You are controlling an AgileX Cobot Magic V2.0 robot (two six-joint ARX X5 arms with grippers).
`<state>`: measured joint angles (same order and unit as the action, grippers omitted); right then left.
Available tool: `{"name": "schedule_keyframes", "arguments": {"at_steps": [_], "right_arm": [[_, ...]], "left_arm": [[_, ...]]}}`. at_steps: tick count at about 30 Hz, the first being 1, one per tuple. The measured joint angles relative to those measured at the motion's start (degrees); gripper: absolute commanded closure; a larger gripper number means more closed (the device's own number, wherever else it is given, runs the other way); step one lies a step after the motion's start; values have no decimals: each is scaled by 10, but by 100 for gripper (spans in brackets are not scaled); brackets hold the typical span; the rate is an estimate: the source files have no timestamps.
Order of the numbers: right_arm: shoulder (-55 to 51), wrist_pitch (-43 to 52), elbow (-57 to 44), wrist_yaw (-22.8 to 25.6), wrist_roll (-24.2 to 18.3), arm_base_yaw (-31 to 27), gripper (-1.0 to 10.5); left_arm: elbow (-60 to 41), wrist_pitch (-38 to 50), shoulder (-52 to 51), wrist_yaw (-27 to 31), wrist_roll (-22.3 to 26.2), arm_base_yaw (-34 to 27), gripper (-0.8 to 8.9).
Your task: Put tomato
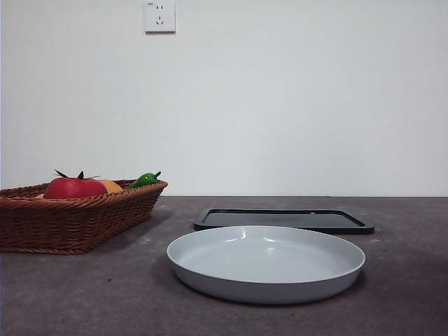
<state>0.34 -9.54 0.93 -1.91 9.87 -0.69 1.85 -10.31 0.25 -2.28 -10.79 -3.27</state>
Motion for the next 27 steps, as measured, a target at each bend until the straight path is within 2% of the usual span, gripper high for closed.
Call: {"name": "schedule_keyframes", "arguments": {"at_steps": [4, 8, 13, 20, 27], "right_arm": [[0, 0, 0, 0, 24, 0, 940], [0, 1, 0, -23, 37, 0, 940], [0, 1, 0, -26, 56, 0, 940], [0, -16, 11, -45, 85, 0, 940], [7, -40, 82, -61, 88, 0, 940]], "left_arm": [[0, 0, 0, 0, -57, 0, 806], [0, 0, 0, 0, -76, 0, 806], [0, 0, 0, -7, -110, 0, 805], [11, -25, 0, -20, -121, 0, 804], [47, -67, 14, -56, -127, 0, 804]]}}
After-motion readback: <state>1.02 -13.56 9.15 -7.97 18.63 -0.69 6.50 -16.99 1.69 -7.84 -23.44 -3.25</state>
